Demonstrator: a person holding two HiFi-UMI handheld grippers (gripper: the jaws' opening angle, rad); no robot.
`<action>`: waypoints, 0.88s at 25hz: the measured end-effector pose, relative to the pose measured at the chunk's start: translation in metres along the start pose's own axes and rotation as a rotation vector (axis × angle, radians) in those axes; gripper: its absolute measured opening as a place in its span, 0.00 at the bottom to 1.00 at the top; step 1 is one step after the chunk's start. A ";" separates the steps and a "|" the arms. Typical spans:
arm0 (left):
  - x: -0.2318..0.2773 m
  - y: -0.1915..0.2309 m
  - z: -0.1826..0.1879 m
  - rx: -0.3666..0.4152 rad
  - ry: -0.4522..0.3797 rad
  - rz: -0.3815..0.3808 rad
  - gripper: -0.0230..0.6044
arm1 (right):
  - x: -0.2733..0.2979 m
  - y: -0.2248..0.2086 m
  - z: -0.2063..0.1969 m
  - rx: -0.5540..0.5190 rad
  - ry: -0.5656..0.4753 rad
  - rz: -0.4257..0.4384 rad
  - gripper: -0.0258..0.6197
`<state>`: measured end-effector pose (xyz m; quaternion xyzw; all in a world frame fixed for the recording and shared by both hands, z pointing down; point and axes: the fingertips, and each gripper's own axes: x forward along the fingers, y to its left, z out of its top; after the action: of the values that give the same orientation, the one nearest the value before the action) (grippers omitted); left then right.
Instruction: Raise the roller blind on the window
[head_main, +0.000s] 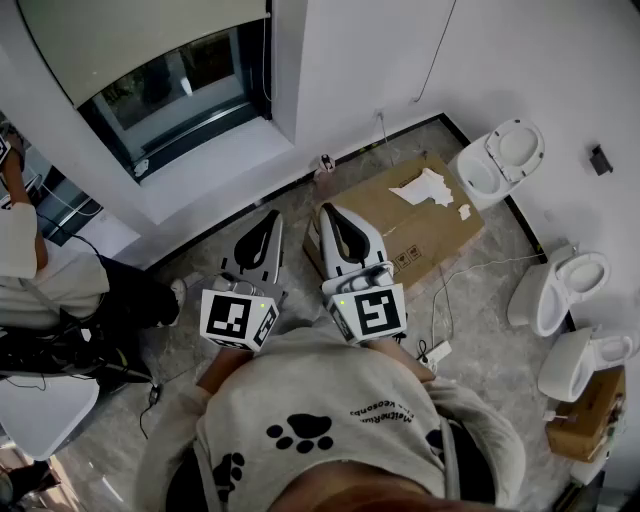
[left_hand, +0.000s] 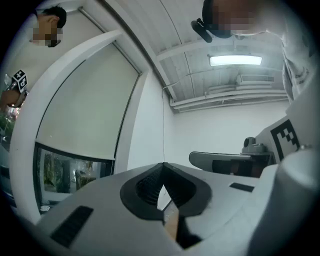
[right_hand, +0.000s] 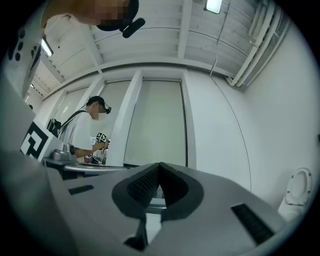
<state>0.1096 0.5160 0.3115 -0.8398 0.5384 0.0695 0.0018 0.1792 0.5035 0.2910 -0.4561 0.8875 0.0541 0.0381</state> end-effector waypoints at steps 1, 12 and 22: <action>-0.001 0.003 -0.001 0.000 0.003 -0.003 0.05 | 0.002 0.004 -0.001 -0.008 -0.006 0.006 0.05; 0.007 0.034 -0.007 -0.020 -0.005 0.000 0.05 | 0.031 0.014 -0.010 -0.030 -0.011 0.019 0.05; 0.073 0.080 -0.005 -0.002 -0.029 0.006 0.05 | 0.114 -0.027 -0.011 0.019 -0.086 0.056 0.05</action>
<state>0.0683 0.4158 0.3136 -0.8369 0.5410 0.0825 0.0086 0.1350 0.3948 0.2872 -0.4280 0.8979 0.0662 0.0788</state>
